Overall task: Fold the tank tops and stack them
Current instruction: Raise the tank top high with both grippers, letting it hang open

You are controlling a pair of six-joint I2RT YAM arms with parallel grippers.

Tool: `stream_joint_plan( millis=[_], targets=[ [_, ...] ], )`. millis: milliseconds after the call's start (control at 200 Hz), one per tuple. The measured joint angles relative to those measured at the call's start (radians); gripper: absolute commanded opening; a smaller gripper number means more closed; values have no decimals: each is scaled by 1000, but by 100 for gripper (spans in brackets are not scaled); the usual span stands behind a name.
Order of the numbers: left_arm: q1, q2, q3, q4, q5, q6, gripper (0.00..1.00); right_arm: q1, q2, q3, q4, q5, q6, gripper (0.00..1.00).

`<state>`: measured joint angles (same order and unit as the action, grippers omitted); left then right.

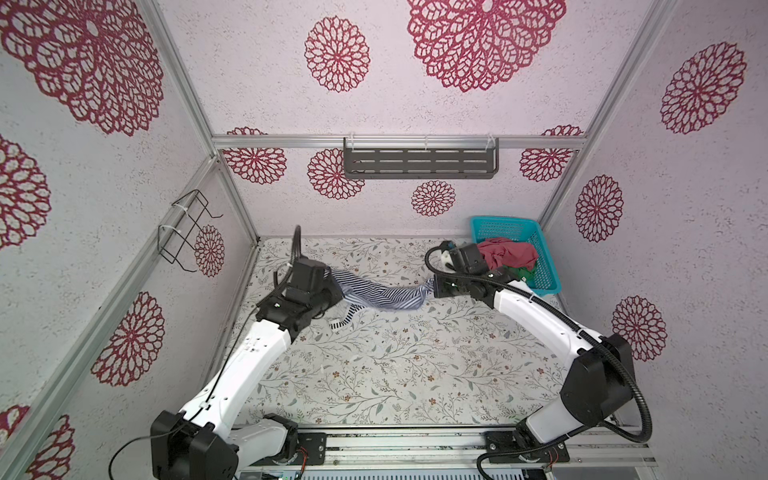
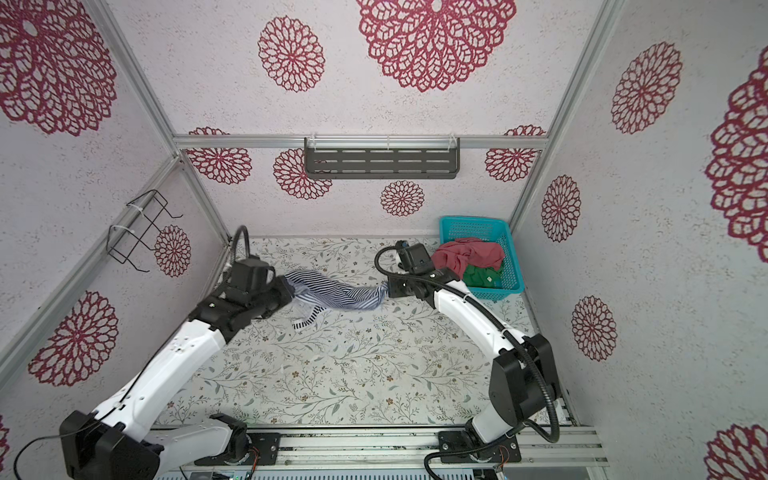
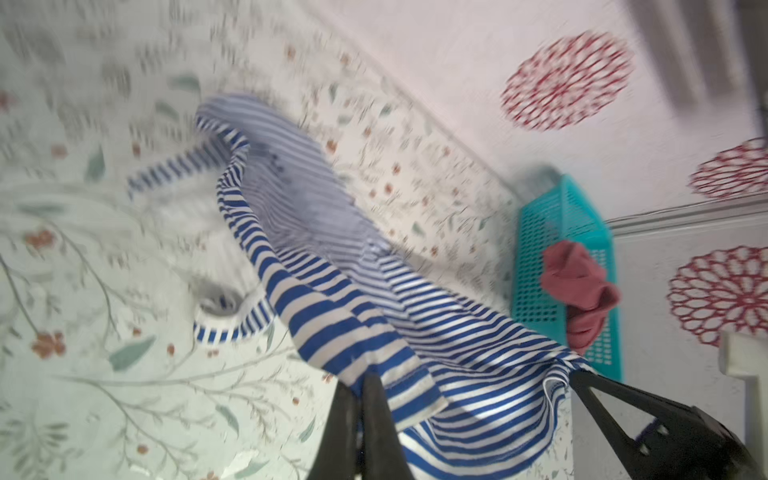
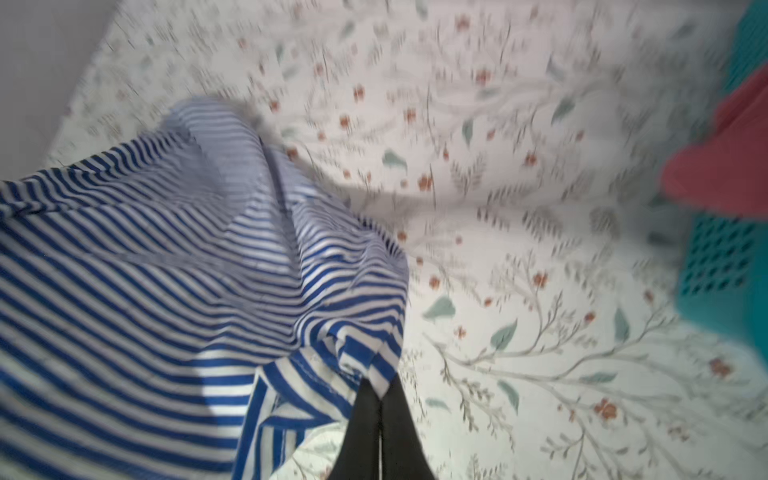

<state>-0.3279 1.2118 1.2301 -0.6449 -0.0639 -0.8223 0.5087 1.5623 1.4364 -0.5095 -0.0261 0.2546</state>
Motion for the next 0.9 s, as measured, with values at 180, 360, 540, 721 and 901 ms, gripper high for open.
stream_joint_plan(
  millis=[180, 360, 540, 721, 901],
  targets=[
    [19, 70, 499, -224, -89, 223, 0, -15, -8, 254, -47, 27, -90, 0],
    [18, 139, 843, -385, -137, 361, 0, -14, -98, 339, -101, 13, -150, 0],
    [12, 127, 928, -483, -119, 415, 0, -15, -211, 417, -171, -36, -156, 0],
    [94, 152, 863, -496, -8, 435, 0, -21, -209, 447, -204, -79, -149, 0],
    [220, 357, 895, -415, 100, 442, 0, -76, 35, 581, -162, -127, -159, 0]
  ],
)
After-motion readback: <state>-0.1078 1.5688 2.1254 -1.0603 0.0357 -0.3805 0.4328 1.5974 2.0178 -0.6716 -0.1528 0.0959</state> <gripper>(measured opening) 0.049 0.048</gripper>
